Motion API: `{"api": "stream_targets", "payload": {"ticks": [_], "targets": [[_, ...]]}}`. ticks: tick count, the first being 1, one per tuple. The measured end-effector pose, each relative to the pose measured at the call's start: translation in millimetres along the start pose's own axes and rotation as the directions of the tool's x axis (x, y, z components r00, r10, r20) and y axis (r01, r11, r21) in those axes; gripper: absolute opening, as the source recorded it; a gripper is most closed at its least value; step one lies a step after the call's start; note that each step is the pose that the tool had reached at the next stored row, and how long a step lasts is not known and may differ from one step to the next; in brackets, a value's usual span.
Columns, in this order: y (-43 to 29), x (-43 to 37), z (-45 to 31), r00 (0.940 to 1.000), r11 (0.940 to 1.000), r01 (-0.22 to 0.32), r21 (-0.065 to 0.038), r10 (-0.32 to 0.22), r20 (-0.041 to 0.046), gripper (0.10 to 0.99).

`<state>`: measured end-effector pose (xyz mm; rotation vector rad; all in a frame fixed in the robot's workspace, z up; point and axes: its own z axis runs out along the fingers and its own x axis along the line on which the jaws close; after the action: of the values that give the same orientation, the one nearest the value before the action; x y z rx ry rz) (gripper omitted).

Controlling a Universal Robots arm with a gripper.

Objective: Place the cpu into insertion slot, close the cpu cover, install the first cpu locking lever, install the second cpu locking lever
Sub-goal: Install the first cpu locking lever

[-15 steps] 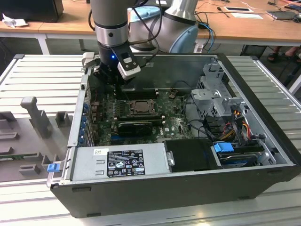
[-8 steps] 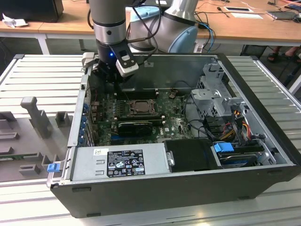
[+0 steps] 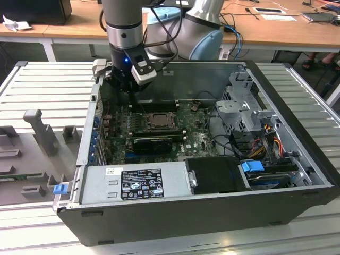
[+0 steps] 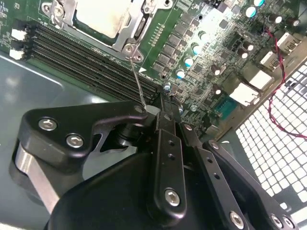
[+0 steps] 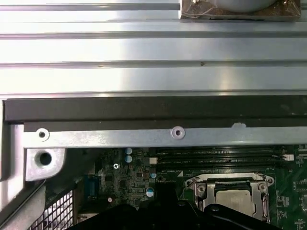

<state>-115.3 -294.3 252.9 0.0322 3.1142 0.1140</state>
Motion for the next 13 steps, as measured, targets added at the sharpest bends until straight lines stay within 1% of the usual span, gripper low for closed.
{"api": "stream_targets", "payload": {"ticks": [2, 9, 13], "targets": [[0.1, -3.7, 0.3, 1.0, 1.0, 0.0, 0.0, 0.0, -0.0003, 0.106], [0.5, -25.9, 2.2, 1.0, 1.0, 0.0, 0.0, 0.0, -0.0009, 0.106], [0.7, -36.3, 2.6, 1.0, 1.0, 0.0, 0.0, 0.0, -0.0009, 0.106]]}}
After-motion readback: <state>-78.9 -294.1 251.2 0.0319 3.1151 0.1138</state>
